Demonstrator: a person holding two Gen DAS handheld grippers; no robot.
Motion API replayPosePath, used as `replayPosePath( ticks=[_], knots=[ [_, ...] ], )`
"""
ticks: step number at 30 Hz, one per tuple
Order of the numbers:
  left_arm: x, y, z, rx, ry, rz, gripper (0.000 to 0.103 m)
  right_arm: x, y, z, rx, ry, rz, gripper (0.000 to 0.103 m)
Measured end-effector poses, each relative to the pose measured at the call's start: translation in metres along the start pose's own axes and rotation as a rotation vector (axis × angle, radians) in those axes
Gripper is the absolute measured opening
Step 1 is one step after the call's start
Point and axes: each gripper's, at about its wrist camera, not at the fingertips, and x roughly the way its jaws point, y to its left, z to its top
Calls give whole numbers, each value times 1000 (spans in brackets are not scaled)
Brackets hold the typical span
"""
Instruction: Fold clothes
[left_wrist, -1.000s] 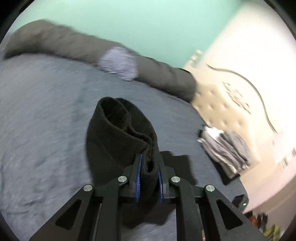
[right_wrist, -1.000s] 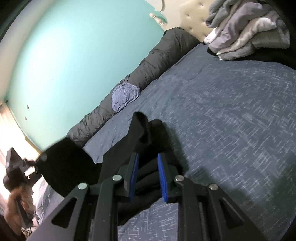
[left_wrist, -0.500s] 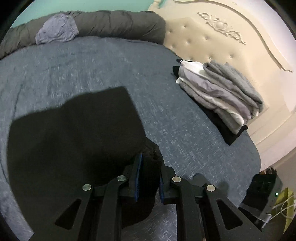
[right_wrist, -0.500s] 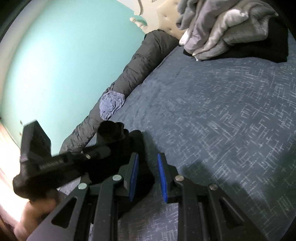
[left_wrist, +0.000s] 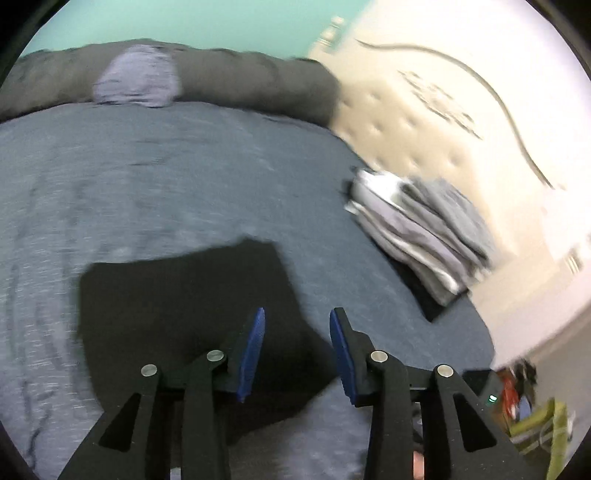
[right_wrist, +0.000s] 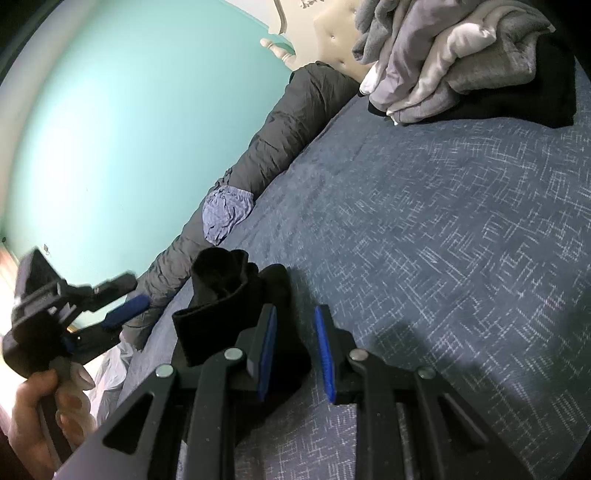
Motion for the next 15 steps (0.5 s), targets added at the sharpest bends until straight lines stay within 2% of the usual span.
replayPosePath(
  ticks=[4,6,11,15],
  knots=[
    [10,38,-13,-13,45,106,40,2,8,2,-21,0,14,22],
    [21,49,-24,-14,71,130,40,2,12,2,-41,-2,18,22],
    [58,56,-49,-3,132,140,40,5,18,3,-69,9,22,22],
    [50,54,-47,14,105,114,42,3,30,5,-118,12,39,22]
  ],
)
